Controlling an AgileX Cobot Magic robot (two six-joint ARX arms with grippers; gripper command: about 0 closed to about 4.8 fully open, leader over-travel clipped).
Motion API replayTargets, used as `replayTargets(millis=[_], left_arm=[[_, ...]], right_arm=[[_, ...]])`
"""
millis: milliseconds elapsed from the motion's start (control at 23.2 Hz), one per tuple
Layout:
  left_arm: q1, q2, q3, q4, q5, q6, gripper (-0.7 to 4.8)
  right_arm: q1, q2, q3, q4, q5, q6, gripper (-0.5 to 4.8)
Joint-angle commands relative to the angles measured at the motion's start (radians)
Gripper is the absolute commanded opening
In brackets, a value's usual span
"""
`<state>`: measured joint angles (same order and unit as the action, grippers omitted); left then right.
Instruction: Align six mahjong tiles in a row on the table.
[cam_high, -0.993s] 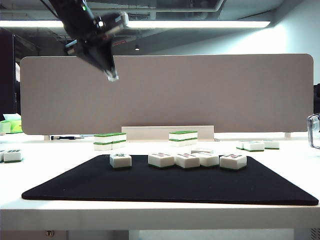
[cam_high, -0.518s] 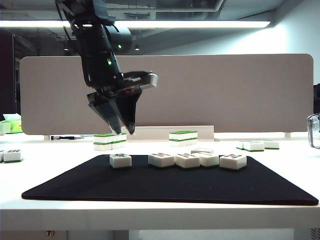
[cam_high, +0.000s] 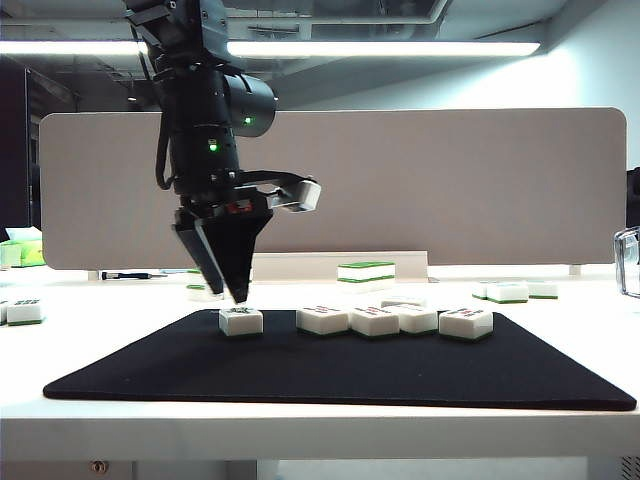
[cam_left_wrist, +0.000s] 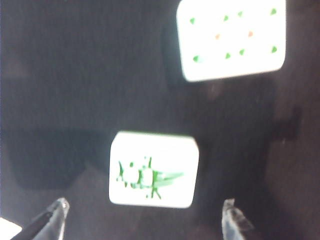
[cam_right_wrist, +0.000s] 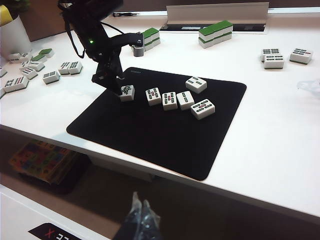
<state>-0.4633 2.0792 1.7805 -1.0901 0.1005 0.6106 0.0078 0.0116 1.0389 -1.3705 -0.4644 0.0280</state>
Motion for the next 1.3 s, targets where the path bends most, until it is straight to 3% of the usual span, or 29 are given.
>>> replayTargets(millis=[43,518,561,604,734,863,1036,1295], left_arm=[[-0.002,-0.005,0.003,0.009,0.016,0.011,4.14],[-0.006,0.052,0.003,0.056,0.015,0.01,3.88],[-0.006,0.058,0.003,0.059,0.016,0.01,3.71],[-0.007,0.068,0.003,0.06,0.015,0.01,3.15],[-0.01,0.078,0.003,0.058,0.016,0.01,2.87],[-0.017,0.076,0.005,0.053,0.016,0.01,2.05],[-0.032,0.076,0.005,0.058,0.012,0.011,1.76],[-0.093,0.076,0.006,0.021,-0.015,0.013,1.76]], right_arm=[[0.001,-0.012,0.003,0.009,0.002,-0.004,-0.01],[0.001,-0.012,0.003,0.003,0.002,-0.004,-0.01],[0.001,-0.012,0.003,0.003,0.002,-0.004,-0.01],[0.001,-0.012,0.003,0.003,0.002,-0.004,-0.01],[0.001,-0.012,0.003,0.003,0.002,-0.004,-0.01],[0.001,-0.012,0.003,0.004,0.002,-0.004,-0.01],[0.001,-0.012,0.003,0.005,0.002,-0.004,-0.01],[0.0,-0.012,0.003,0.005,0.002,-0.004,-0.01]])
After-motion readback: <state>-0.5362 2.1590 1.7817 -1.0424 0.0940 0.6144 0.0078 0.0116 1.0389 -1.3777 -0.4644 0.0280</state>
